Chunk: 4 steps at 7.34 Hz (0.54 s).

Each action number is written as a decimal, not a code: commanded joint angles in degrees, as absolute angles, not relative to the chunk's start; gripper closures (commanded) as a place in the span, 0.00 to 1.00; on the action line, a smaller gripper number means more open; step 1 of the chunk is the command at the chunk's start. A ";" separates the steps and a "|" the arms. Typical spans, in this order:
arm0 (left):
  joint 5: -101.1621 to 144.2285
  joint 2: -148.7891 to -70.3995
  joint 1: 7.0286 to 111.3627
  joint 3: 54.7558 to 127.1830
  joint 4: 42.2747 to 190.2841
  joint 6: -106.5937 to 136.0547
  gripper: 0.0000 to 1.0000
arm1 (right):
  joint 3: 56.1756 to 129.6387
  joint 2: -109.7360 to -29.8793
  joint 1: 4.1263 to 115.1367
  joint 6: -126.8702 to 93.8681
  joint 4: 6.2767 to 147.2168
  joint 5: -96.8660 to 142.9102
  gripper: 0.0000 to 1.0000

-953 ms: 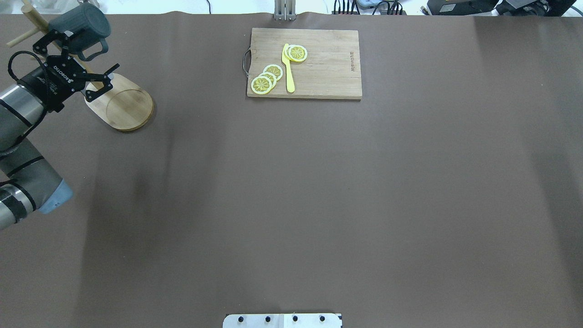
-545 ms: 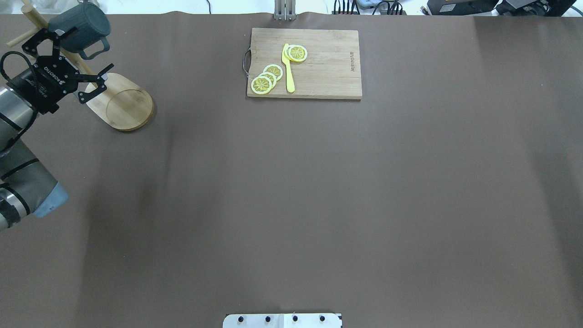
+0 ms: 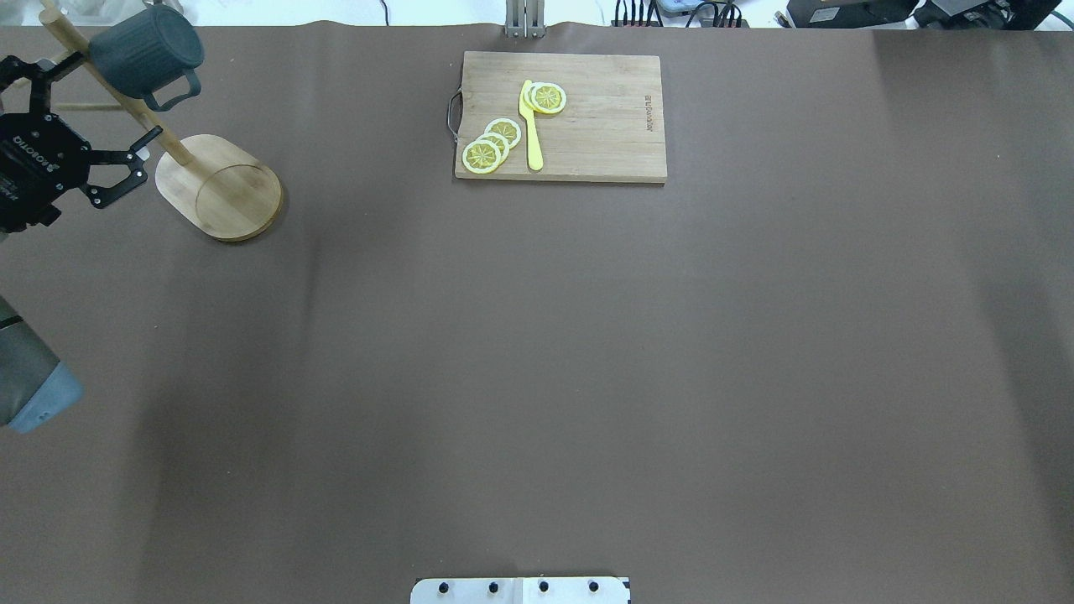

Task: Hang cup on storage rack
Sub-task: 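Open the left gripper and pull it back from the stand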

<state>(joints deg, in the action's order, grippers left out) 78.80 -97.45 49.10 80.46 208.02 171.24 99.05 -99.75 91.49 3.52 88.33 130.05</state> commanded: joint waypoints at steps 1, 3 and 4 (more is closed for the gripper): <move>79.01 -91.61 48.96 87.34 208.39 170.69 0.01 | 98.97 -99.76 91.49 3.52 88.33 130.08 0.00; 81.10 -91.23 48.52 88.15 208.39 162.56 0.01 | 99.05 -99.84 91.49 3.52 88.42 130.08 0.00; 85.21 -91.06 48.60 88.76 208.30 155.55 0.01 | 99.05 -99.84 91.49 3.52 88.42 130.08 0.00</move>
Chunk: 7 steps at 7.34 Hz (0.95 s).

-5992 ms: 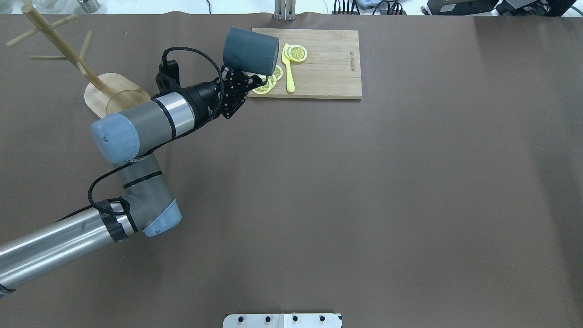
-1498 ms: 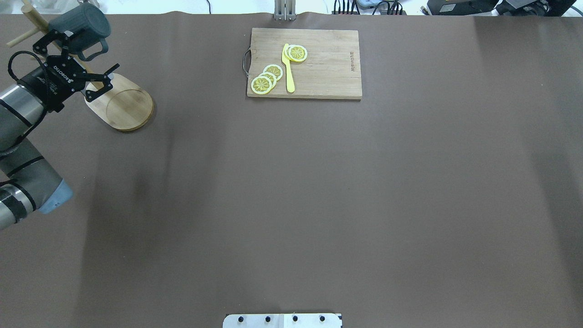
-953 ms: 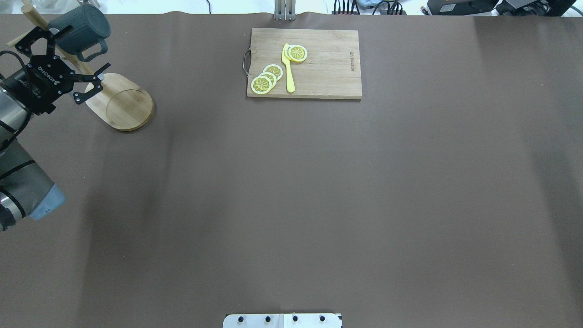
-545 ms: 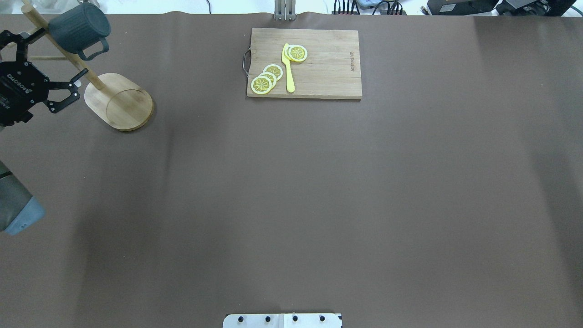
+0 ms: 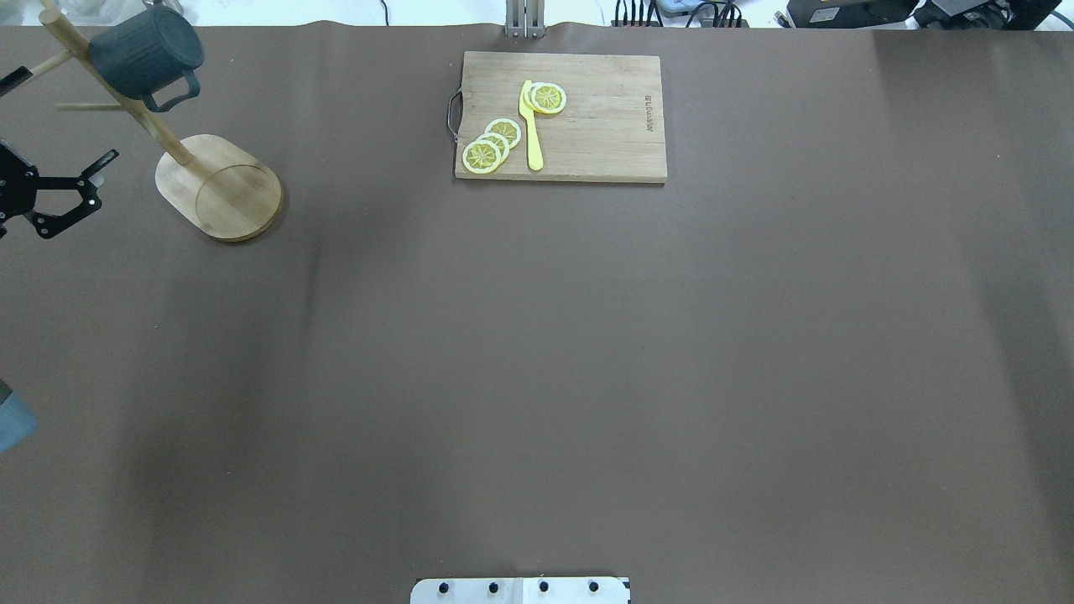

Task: Hang cup on storage rack
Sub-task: 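Open the left gripper and pull it back from the stand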

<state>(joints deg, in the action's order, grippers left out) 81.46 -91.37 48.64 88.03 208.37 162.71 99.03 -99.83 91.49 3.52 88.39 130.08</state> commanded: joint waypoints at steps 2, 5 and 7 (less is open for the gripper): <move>89.80 -90.88 48.69 89.82 208.21 144.28 0.01 | 98.96 -99.84 91.49 3.52 88.42 130.08 0.00; 94.73 -90.70 48.95 92.45 208.21 128.54 0.01 | 98.88 -99.76 91.49 3.43 88.50 130.08 0.00; 96.85 -86.60 49.22 94.73 208.30 118.09 0.01 | 98.61 -99.76 91.49 3.43 88.77 130.17 0.00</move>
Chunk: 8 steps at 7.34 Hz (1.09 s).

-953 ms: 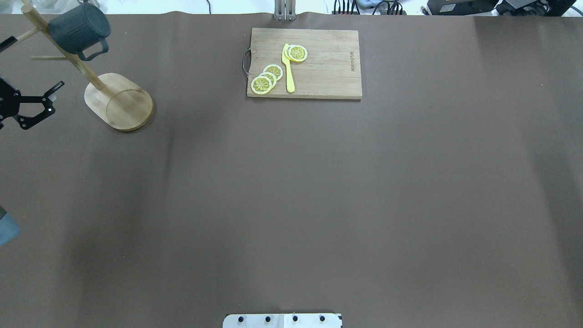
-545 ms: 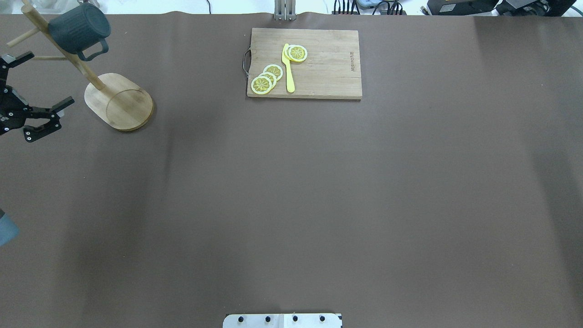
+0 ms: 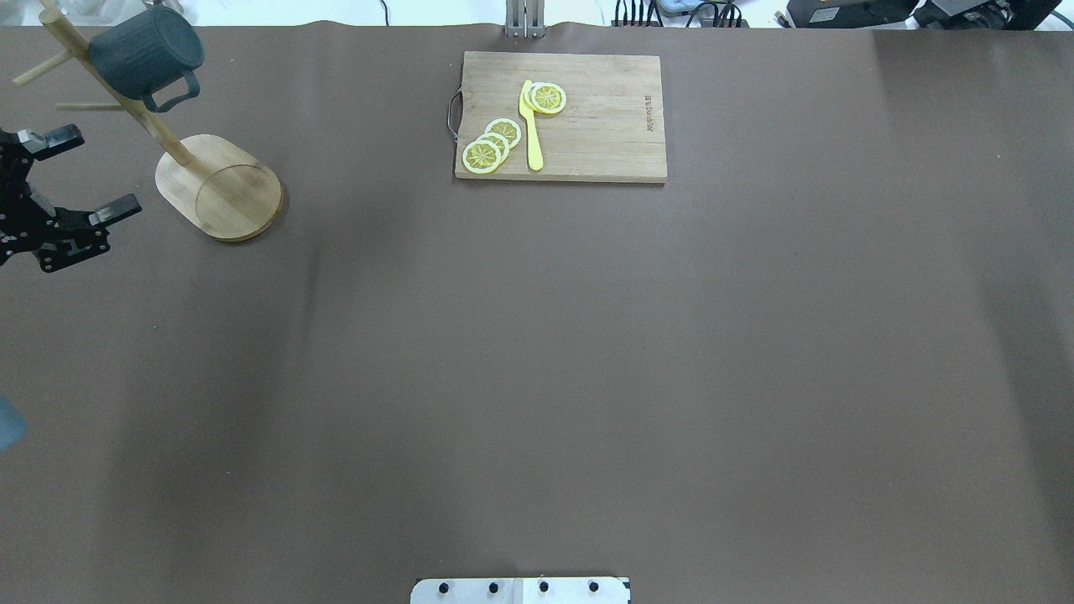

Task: Hang cup on storage rack
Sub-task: 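Open the left gripper and pull it back from the stand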

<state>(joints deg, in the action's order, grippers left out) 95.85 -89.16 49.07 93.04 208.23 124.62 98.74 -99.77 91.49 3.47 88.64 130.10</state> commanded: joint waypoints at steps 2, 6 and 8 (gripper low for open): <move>96.77 -84.12 49.22 95.71 208.30 105.09 0.01 | 98.44 -99.76 91.49 3.43 88.86 130.17 0.00; 96.86 -81.49 49.83 95.63 208.30 79.71 0.01 | 98.44 -99.76 91.49 3.43 88.86 130.25 0.00; 97.38 -79.19 51.58 95.71 208.21 67.38 0.01 | 98.44 -99.76 91.49 3.43 88.86 130.25 0.00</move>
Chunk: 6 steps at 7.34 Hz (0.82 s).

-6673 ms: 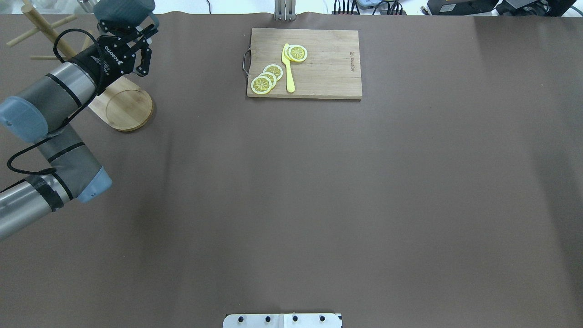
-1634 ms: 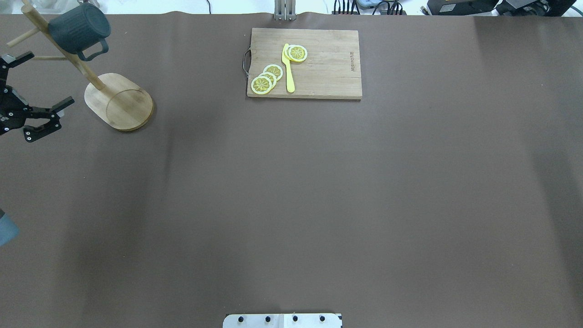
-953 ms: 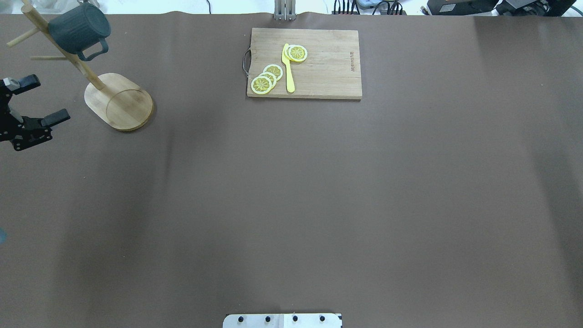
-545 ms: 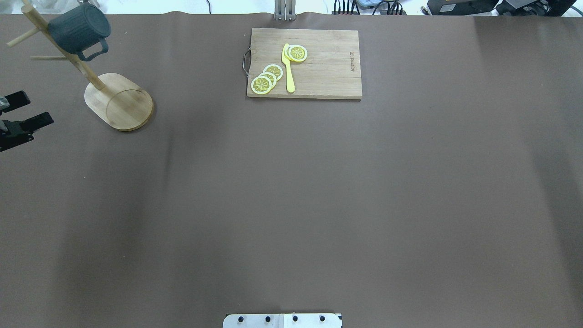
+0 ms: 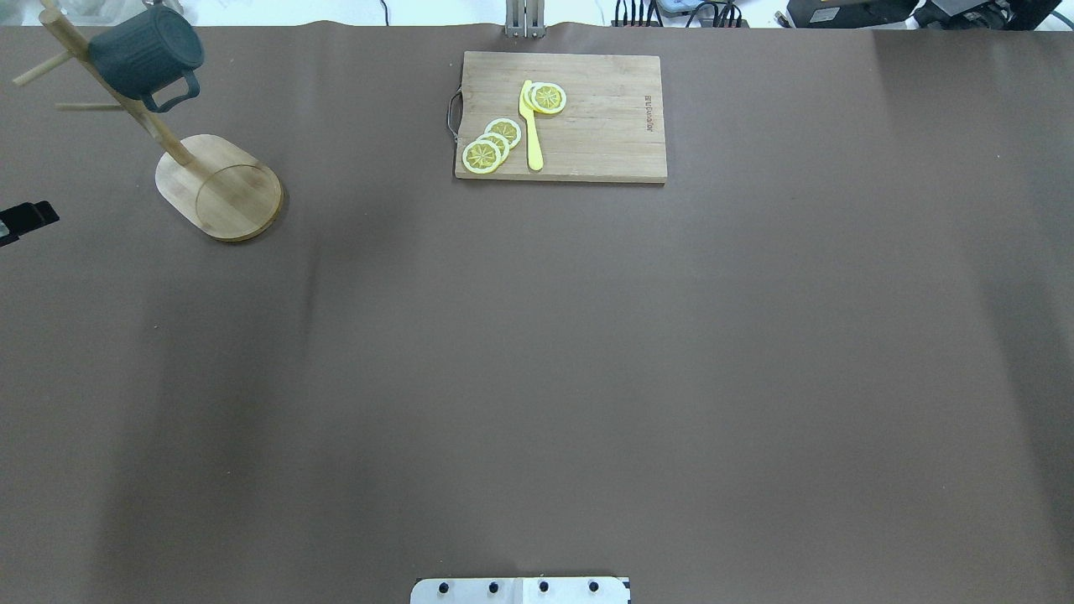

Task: Hang cup on storage rack

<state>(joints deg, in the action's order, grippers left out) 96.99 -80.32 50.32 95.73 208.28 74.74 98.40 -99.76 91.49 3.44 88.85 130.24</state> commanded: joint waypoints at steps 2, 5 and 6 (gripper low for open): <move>109.97 -79.36 58.93 93.88 205.42 53.50 0.01 | 98.44 -99.67 91.49 3.43 88.77 130.25 0.00; 118.98 -79.54 65.81 91.59 202.44 49.25 0.01 | 98.44 -99.76 91.49 3.43 88.77 130.69 0.00; 124.22 -80.15 69.66 91.84 197.10 43.48 0.01 | 98.44 -99.76 91.49 3.43 88.77 130.69 0.00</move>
